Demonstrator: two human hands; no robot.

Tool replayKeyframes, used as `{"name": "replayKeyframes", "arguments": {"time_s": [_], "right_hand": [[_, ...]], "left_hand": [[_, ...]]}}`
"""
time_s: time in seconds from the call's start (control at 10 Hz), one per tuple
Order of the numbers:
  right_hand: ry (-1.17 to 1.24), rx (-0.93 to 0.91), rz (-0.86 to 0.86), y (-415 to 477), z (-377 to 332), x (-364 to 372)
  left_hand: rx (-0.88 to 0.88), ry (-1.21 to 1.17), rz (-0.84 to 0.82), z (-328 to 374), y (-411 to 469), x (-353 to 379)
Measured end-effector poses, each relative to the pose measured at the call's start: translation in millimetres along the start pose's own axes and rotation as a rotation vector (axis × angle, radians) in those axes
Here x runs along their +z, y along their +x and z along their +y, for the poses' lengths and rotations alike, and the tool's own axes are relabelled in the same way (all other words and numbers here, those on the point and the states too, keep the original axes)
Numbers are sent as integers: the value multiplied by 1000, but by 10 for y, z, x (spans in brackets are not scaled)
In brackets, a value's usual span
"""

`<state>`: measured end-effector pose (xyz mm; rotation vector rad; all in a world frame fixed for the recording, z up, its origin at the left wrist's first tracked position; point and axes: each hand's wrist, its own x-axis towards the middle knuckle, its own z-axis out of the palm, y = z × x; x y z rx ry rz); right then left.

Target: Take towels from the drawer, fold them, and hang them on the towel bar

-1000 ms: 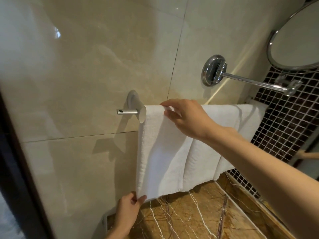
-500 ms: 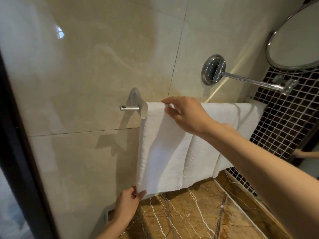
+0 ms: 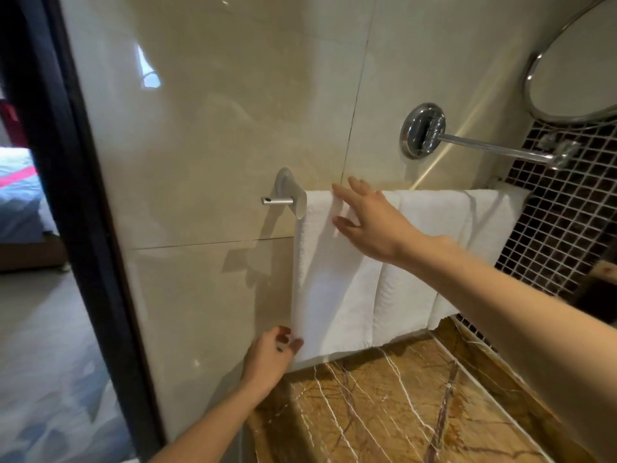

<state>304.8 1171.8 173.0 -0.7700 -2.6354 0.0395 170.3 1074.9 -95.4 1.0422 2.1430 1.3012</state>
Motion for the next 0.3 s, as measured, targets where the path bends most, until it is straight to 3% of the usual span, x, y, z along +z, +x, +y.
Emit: {"name": "replayKeyframes", "arguments": {"time_s": [0.3], "right_hand": [[-5,223,-73,-779,-367,-141]], "left_hand": [[167,223,-80,505,-391,-544]]}}
